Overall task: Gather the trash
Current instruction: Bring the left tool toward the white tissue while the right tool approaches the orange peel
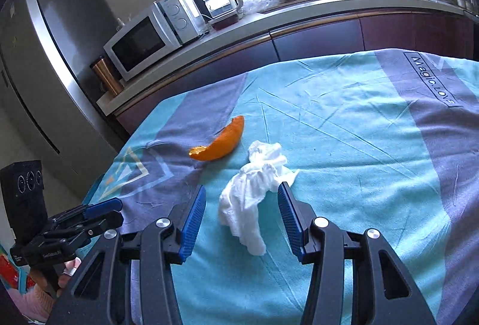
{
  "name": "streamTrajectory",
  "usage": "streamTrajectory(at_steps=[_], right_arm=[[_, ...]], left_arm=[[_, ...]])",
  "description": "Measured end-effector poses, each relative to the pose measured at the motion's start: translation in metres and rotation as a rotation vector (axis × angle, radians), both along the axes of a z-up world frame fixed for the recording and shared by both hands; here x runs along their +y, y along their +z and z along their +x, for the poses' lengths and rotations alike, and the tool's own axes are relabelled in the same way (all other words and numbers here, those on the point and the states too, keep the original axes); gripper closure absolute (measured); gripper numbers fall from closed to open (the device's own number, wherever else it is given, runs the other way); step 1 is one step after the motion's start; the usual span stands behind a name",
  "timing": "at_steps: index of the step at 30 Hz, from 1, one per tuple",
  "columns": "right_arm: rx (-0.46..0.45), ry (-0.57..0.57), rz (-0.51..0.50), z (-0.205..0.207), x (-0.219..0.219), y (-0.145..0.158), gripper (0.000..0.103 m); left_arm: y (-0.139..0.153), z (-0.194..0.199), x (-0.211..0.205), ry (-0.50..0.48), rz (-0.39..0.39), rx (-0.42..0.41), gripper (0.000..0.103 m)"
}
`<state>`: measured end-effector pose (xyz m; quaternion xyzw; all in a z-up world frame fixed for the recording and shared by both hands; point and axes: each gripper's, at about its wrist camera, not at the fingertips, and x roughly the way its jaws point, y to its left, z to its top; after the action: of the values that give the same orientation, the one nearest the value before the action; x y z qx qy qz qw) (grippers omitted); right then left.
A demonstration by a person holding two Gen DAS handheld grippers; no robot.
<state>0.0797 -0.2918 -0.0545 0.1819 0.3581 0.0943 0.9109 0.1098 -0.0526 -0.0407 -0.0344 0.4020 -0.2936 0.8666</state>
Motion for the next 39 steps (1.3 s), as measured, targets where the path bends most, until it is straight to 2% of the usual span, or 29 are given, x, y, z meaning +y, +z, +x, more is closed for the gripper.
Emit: streamTrajectory(at_steps=[1,3,4,6,11,16,18,21,23,27,29,31,39], right_arm=[[0.007,0.002,-0.009,0.001,0.0,-0.004,0.057],[0.021,0.009,-0.013,0.003,-0.001,-0.01,0.07],[0.027,0.02,-0.002,0.003,-0.003,-0.013,0.084],[0.027,0.034,0.022,0.002,-0.004,-0.015,0.097],[-0.019,0.142,0.144,-0.006,0.003,-0.006,0.1],[-0.071,0.28,0.225,-0.011,0.027,0.007,0.1],[-0.054,0.322,0.227,-0.008,0.036,0.005,0.1],[0.023,0.36,0.208,-0.003,0.043,-0.005,0.09],[0.039,0.369,0.185,-0.006,0.039,-0.004,0.074],[-0.003,0.308,0.157,-0.01,0.011,0.011,0.07],[-0.01,0.249,0.148,0.0,-0.002,0.015,0.063],[-0.014,0.221,0.143,0.016,-0.008,0.016,0.061],[0.02,0.239,0.137,0.071,0.0,0.005,0.059]], left_arm=[[0.0,0.001,-0.001,0.002,0.001,0.004,0.049],[-0.002,0.001,-0.003,0.004,0.003,0.012,0.049],[-0.001,0.001,-0.004,0.006,0.005,0.013,0.049],[-0.001,0.0,-0.005,0.007,0.007,0.015,0.049],[0.001,-0.004,-0.011,0.0,0.003,0.013,0.049],[0.005,-0.009,-0.014,-0.012,-0.014,0.011,0.049],[0.006,-0.01,-0.013,-0.007,-0.02,0.012,0.049],[0.007,-0.011,-0.011,-0.002,-0.021,0.013,0.049],[0.006,-0.011,-0.011,-0.005,-0.021,0.018,0.049],[0.004,-0.012,-0.016,-0.02,-0.021,0.024,0.045],[0.001,-0.01,-0.022,-0.035,-0.016,0.033,0.044],[-0.003,-0.007,-0.031,-0.052,-0.001,0.043,0.044],[-0.012,-0.008,-0.045,-0.061,0.026,0.073,0.044]])
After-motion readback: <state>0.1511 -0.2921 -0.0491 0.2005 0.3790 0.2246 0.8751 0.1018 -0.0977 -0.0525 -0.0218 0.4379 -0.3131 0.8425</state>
